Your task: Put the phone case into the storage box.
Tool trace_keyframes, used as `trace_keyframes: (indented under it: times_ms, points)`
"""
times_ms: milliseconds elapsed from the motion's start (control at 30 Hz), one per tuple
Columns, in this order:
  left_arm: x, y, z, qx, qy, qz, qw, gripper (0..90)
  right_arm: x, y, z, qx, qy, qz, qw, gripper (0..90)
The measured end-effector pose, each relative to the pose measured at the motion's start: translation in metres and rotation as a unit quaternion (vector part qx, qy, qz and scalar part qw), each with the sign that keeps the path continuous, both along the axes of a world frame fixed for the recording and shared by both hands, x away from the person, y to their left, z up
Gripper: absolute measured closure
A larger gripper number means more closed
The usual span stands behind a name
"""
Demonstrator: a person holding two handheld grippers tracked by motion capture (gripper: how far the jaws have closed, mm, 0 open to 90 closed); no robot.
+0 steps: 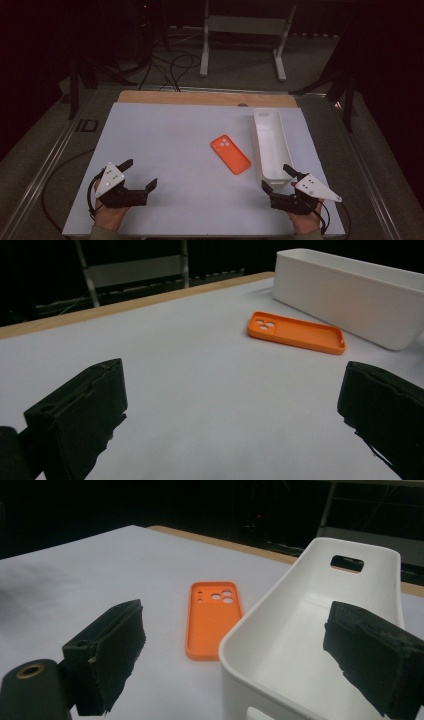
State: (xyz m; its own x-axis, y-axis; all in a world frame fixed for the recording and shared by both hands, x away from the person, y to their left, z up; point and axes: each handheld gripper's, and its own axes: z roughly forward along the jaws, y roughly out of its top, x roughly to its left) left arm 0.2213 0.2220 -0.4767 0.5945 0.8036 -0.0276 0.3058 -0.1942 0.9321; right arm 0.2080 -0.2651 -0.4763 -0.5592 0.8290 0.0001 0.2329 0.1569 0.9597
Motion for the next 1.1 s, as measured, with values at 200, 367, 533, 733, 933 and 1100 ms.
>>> trace_keyframes:
  times_ms: [200, 367, 533, 733, 933, 1100]
  points:
    - [0.009, -0.005, 0.004, 0.007, 0.012, -0.008, 0.9999, 0.4, 0.002, 0.0, -0.001, -0.002, 0.004, -0.002, 1.0, 9.0]
    - [0.013, -0.009, 0.005, 0.012, 0.017, -0.011, 0.9997, 0.4, 0.002, 0.001, -0.001, 0.0, 0.003, 0.002, 1.0, 9.0]
    - [0.022, -0.015, 0.006, 0.019, 0.025, -0.02, 0.9993, 0.4, 0.003, 0.002, -0.001, -0.002, 0.003, 0.004, 1.0, 9.0]
    - [0.031, -0.024, 0.007, 0.028, 0.03, -0.029, 0.9987, 0.4, 0.005, 0.001, -0.002, -0.004, 0.005, 0.001, 1.0, 9.0]
    - [0.038, -0.035, 0.01, 0.036, 0.03, -0.038, 0.9982, 0.4, 0.009, 0.002, -0.002, -0.009, 0.006, 0.004, 0.9999, 9.0]
    - [0.041, -0.044, 0.011, 0.041, 0.032, -0.044, 0.9977, 0.4, 0.012, 0.002, 0.001, -0.012, 0.004, 0.006, 0.9999, 9.0]
